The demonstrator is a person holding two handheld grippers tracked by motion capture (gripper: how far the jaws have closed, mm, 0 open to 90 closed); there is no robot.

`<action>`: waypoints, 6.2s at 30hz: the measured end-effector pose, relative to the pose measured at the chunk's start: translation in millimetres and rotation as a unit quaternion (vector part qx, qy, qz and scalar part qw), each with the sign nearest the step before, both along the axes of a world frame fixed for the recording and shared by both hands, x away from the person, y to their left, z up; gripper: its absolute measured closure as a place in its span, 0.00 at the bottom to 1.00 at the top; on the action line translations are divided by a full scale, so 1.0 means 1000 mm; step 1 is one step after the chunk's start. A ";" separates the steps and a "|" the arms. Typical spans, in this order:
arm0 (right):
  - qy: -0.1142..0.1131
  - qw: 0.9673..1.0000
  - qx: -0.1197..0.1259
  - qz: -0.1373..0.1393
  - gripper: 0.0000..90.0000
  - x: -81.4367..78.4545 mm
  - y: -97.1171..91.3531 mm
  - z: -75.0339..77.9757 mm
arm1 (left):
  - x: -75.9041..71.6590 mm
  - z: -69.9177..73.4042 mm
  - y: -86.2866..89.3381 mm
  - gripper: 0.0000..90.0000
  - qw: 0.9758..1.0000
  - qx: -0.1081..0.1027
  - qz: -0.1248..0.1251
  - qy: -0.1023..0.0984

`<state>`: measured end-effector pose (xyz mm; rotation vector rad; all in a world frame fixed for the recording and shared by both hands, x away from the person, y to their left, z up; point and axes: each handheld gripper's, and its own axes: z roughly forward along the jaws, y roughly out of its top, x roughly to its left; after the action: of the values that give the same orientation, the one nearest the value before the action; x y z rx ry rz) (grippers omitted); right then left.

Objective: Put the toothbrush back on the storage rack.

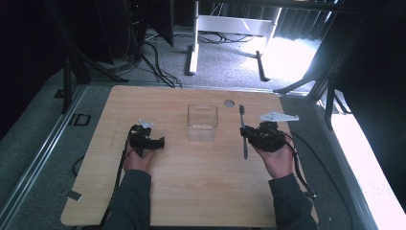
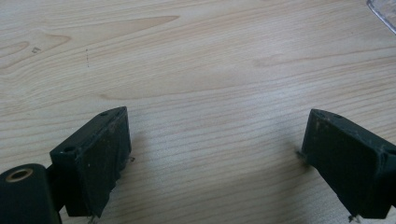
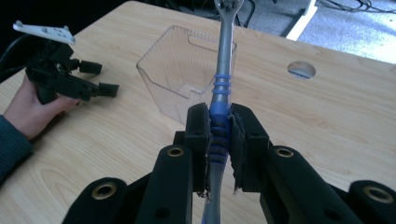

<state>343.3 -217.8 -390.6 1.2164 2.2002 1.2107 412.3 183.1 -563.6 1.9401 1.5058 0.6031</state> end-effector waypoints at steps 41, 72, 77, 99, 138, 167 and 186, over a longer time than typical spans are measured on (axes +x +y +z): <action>-0.031 0.998 0.059 -0.003 0.87 0.012 0.010 0.005 | 0.000 0.000 0.000 0.09 1.000 0.000 0.000 0.000; -0.039 0.990 0.136 -0.017 0.87 0.026 0.013 0.003 | 0.000 0.000 0.000 0.09 1.000 0.000 0.000 0.000; -0.037 0.989 0.141 -0.017 0.87 0.029 0.014 0.001 | 0.000 0.000 0.000 0.09 1.000 -0.001 0.001 0.000; -0.047 0.984 0.171 -0.030 0.87 0.035 0.016 -0.001 | 0.000 0.000 0.000 0.09 1.000 0.000 0.000 -0.001; -0.070 0.980 0.182 -0.037 0.87 0.049 0.022 -0.009 | 0.000 0.000 0.000 0.09 1.000 0.000 0.000 0.000; -0.069 0.975 0.204 -0.055 0.87 0.068 0.027 -0.018 | 0.000 0.000 0.000 0.09 1.000 0.000 0.000 0.000; -0.055 0.970 0.226 -0.064 0.87 0.078 0.031 -0.025 | 0.000 0.000 0.000 0.09 1.000 0.000 0.000 0.000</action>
<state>421.5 -187.2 -415.2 1.3911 1.7875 1.7373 412.4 183.1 -563.6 1.9393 1.5060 0.6031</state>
